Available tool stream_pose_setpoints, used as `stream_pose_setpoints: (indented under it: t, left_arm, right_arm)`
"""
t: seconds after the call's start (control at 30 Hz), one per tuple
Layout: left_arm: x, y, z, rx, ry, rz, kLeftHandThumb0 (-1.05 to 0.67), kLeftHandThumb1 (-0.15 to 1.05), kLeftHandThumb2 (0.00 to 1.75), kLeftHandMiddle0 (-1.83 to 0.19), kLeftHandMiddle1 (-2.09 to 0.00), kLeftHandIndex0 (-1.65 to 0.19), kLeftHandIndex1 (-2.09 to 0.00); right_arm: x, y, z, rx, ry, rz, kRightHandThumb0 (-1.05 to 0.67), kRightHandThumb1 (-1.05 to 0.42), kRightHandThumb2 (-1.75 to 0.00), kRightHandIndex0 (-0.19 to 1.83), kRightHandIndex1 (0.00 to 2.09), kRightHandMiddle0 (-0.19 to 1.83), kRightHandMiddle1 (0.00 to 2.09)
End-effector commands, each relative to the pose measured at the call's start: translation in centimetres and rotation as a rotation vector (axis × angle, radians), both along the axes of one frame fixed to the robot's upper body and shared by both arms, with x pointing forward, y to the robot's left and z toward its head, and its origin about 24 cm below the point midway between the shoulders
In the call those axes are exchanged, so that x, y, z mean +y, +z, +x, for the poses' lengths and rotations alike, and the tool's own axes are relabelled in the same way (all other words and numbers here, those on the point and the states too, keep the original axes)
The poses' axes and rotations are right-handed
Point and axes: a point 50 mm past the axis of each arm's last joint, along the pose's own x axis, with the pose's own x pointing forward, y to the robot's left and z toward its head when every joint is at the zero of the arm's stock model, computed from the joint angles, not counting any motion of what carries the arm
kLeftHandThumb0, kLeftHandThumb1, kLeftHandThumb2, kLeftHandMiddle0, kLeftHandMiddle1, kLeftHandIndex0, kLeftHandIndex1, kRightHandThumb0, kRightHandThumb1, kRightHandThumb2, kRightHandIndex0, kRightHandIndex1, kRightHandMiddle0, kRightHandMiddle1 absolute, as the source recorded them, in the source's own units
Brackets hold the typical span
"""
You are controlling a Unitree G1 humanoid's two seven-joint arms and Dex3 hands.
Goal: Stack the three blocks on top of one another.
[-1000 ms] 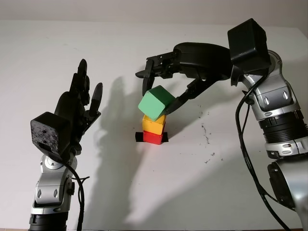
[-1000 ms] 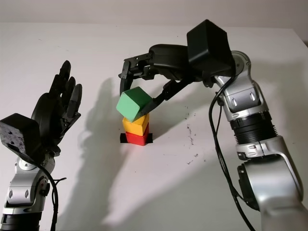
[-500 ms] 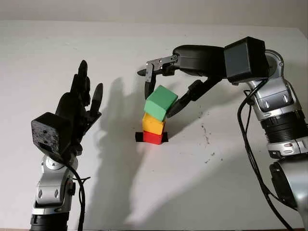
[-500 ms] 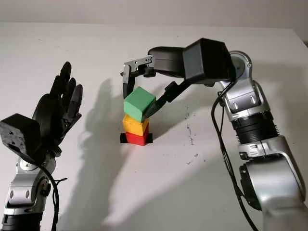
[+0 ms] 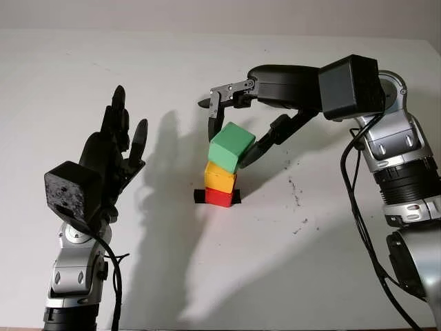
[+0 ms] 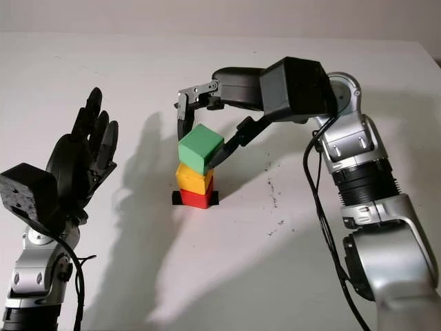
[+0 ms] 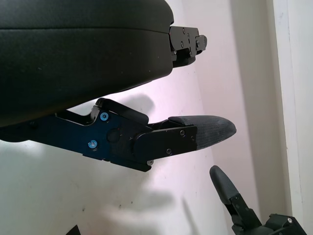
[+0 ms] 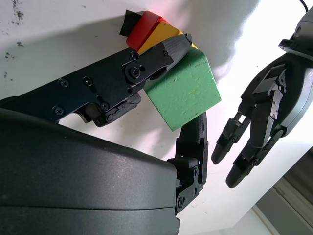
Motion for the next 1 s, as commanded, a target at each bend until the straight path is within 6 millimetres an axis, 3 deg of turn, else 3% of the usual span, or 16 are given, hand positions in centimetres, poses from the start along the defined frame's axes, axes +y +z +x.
stream_pose_setpoints:
  t: [0.0,0.97]
  left_arm:
    - [0.00,0.10,-0.36,-0.007,0.003,0.000,-0.64,1.05,0.53,0.11,-0.06,0.10,-0.05]
    - [-0.30,-0.11,-0.42,0.015,0.022,0.005,-0.66,1.05,0.52,0.11,-0.06,0.10,-0.06]
  right_arm:
    - [0.08,0.24,-0.12,-0.018,0.010,-0.007,-0.45,-0.92,-0.05,0.19,0.06,0.40,1.44]
    - [0.52,-0.24,-0.07,-0.016,0.033,-0.026,-0.48,-0.91,-0.05,0.20,0.05,0.44,1.40]
